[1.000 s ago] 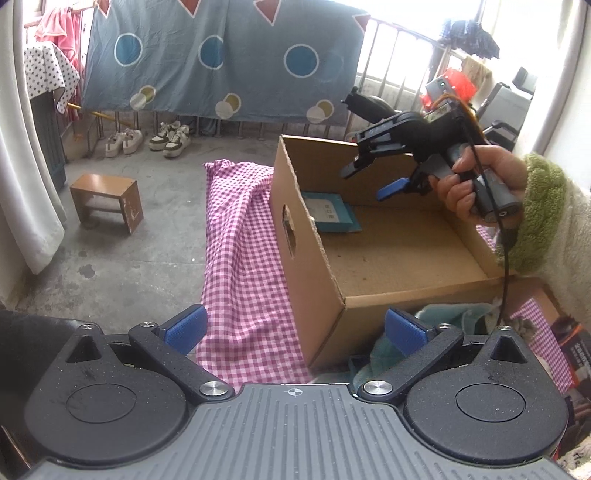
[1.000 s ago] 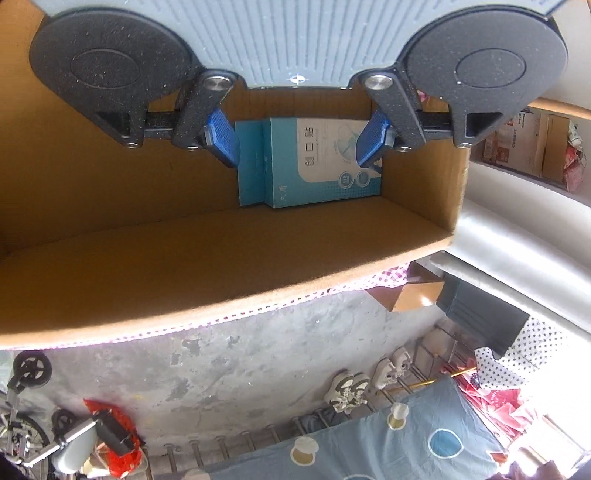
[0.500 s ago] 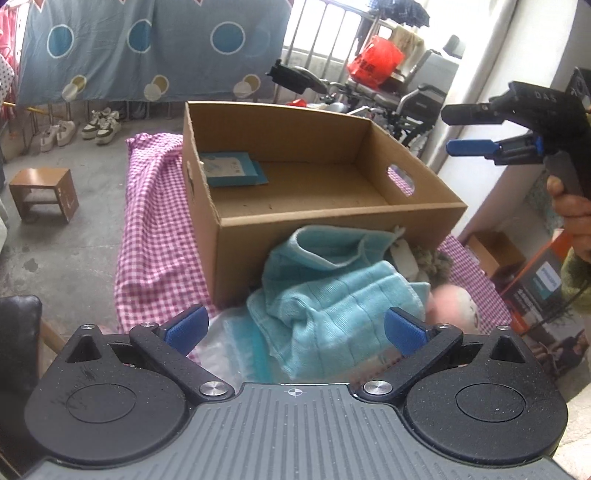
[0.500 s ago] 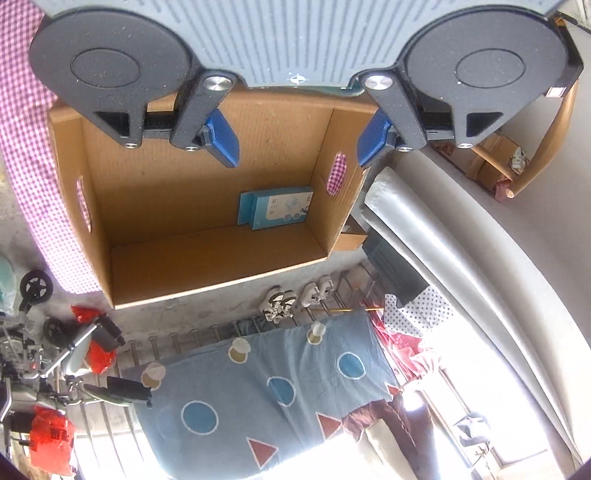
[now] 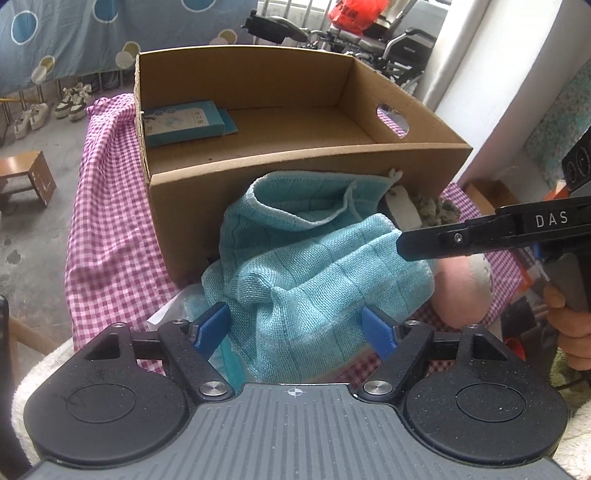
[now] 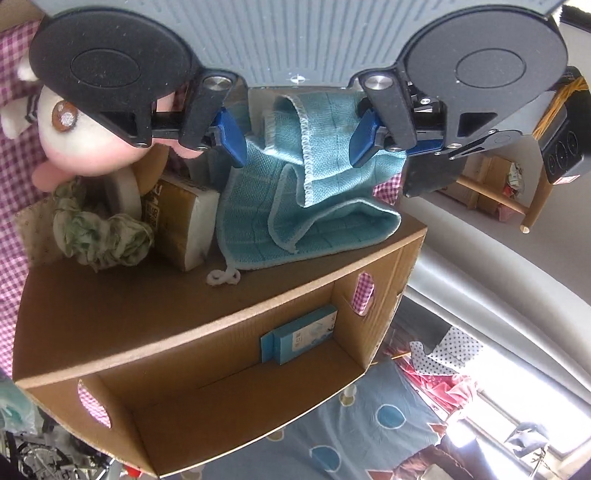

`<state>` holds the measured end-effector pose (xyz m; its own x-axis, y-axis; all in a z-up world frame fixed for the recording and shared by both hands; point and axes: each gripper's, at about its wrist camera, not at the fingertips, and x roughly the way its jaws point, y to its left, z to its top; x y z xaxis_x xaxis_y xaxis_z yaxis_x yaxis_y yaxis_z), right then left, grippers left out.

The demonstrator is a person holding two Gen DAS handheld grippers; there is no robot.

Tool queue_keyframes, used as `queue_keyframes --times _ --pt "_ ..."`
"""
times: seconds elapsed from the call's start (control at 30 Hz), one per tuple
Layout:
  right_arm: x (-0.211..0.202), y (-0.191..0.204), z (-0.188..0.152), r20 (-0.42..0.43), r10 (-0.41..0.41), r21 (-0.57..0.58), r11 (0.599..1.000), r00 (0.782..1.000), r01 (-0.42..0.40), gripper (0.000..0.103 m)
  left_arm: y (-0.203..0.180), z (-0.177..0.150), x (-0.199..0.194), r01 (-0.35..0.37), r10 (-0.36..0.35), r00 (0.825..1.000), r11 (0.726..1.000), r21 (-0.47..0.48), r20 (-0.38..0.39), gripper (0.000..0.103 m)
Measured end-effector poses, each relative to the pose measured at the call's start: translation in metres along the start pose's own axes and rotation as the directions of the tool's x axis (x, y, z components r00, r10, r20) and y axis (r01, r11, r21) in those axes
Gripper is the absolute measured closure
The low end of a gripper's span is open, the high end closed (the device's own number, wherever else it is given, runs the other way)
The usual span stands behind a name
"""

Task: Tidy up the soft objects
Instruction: 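Grasp the light-blue towel with the right gripper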

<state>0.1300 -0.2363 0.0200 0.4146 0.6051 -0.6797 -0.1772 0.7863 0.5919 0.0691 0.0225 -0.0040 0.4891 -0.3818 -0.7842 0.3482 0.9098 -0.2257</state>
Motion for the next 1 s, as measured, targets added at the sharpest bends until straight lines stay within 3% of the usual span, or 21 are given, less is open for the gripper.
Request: queue_keyframes --times 0.17,0.23,0.3,0.37,0.47,0.63,0.73,0.87,1.0 --pt "-0.024 0.015 -0.007 0.106 -0.035 -0.175 0.983 0.994 0.054 0.038 0.002 0.000 -0.008 -0.004 0.003 1.000 1.000 0.027 0.010 0.024" --pt "-0.031 0.026 -0.012 0.128 -0.042 -0.292 0.953 0.991 0.078 0.038 0.006 -0.001 -0.014 0.000 0.000 1.000 1.000 0.022 0.017 0.023" --pt "-0.034 0.041 -0.022 0.121 -0.049 -0.438 0.893 0.991 0.097 0.038 0.014 -0.001 -0.016 -0.013 0.013 1.000 1.000 -0.008 0.017 0.023" --pt "-0.030 0.060 -0.035 0.110 -0.057 -0.595 0.796 0.992 0.111 0.038 0.026 0.002 -0.018 -0.038 0.039 0.999 0.997 -0.069 0.017 0.023" --pt "-0.018 0.087 -0.057 0.080 -0.052 -0.787 0.610 0.995 0.095 0.039 0.046 0.003 -0.026 -0.033 0.041 0.998 0.984 -0.173 0.042 0.023" --pt "0.011 0.114 -0.083 0.024 -0.062 -0.942 0.333 0.998 0.043 0.039 0.061 -0.006 -0.040 -0.029 0.058 0.994 0.962 -0.273 0.098 0.023" --pt "0.033 0.118 -0.089 0.008 -0.105 -0.972 0.233 0.994 0.032 0.041 0.066 -0.014 -0.046 -0.032 0.068 0.992 0.953 -0.301 0.109 0.023" --pt "0.055 0.116 -0.081 -0.025 -0.160 -0.979 0.205 0.987 0.008 0.055 0.071 -0.023 -0.051 -0.029 0.072 0.990 0.947 -0.320 0.123 0.022" --pt "0.059 0.116 -0.063 -0.086 -0.163 -0.954 0.299 0.983 -0.034 0.073 0.072 -0.029 -0.053 -0.021 0.064 0.989 0.952 -0.305 0.133 0.021"
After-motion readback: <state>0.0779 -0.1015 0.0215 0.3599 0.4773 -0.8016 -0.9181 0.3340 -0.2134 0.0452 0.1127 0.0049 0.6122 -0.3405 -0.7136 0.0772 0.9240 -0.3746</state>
